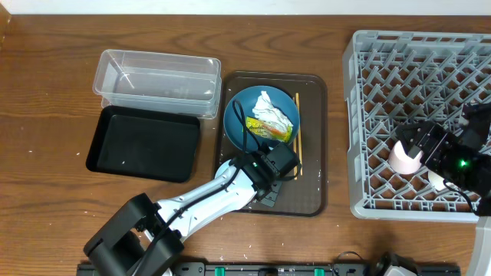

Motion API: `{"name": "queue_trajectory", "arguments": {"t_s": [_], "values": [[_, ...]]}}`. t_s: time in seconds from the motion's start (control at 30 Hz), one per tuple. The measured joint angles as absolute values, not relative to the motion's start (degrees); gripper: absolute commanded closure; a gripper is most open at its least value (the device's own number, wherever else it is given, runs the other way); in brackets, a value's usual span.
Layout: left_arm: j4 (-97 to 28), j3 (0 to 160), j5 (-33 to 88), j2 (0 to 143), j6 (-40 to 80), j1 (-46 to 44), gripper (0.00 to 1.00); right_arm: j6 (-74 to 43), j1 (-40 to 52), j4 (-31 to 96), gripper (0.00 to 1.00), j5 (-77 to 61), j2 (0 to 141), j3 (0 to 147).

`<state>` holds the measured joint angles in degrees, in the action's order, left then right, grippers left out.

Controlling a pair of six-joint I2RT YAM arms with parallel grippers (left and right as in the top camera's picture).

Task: Sort waste into correct bins and load items into the dishwasher rack
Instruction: 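Grasp the light-blue rice bowl with the left gripper, then tip the rice bowl over the black tray to dump the rice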

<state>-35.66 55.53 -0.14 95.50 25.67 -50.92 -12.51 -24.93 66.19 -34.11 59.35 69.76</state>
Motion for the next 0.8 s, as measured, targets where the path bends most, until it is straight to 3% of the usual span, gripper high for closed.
{"name": "queue_trajectory", "arguments": {"t_s": [0.23,0.43,0.6,0.8], "values": [[-41.4,58.6,0.1,94.2,25.6,-50.8,0.94,-12.5,-24.9,66.2,0.17,-34.1,59.4,69.8],[-44.4,63.6,5.8,82.5,24.1,-45.8,0.94,-12.5,-24.9,66.2,0.17,-34.1,59.4,69.8],[-45.8,64.8,15.4,73.4,20.8,-30.5,0.94,-12.5,-24.9,66.2,0.17,-34.1,59.4,69.8],[-46.1,64.7,35.1,75.1,14.7,-7.7,0.94,-12.5,-24.9,66.3,0.17,-34.1,59.4,69.8]]}}
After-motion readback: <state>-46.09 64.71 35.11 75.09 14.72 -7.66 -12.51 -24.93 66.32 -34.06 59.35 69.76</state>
